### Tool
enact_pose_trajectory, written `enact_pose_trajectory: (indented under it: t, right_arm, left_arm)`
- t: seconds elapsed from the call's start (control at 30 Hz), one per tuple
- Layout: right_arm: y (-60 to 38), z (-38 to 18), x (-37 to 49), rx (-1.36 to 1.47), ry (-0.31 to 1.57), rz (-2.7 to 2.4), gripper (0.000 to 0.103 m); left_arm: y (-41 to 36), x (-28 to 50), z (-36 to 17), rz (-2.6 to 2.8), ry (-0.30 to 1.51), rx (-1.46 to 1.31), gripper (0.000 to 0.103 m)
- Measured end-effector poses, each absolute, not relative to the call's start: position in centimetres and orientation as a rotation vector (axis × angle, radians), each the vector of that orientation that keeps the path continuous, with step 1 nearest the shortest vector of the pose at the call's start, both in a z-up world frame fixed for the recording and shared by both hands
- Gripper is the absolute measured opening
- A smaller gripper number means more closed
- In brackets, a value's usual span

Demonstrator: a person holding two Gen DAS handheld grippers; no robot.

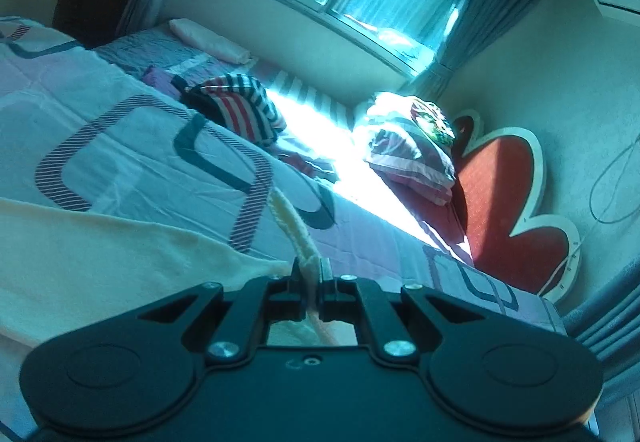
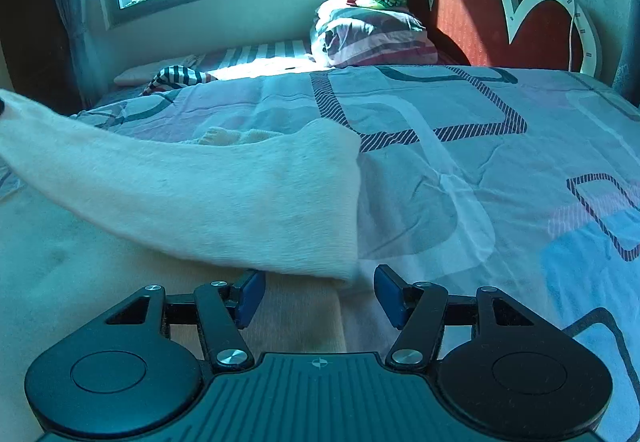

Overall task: Fold small clothes
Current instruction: 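Fold the held sleeve across the sweater body with the right tool while the left tool grasps the other cuff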

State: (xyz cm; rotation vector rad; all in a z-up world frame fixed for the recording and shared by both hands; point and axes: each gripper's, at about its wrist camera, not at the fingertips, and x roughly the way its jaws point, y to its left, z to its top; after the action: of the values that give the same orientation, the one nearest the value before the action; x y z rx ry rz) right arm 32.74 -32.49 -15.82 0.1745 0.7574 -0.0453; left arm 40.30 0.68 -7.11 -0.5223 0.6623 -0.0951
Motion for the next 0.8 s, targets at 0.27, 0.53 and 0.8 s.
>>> enact_pose_trajectory:
  t: [0.27, 0.53, 0.8]
  right_arm:
    - [-33.5, -16.0, 33.0, 0.222, 0.756, -0.054, 0.006]
    - [-34.8, -15.6, 31.6, 0.246, 0.792, -0.050, 0.007]
    - [-35.8, -12.8, 32.7, 0.267, 0.693, -0.010, 0.063]
  left_arm:
    - [4.2, 39.2, -13.6, 0.054, 0.791, -0.532, 0.004]
    - [4.1, 38.0, -14.9, 0.061, 0.833, -0.414, 0.029]
    - [4.7, 34.6, -11.3, 0.125, 0.677, -0.329, 0.070]
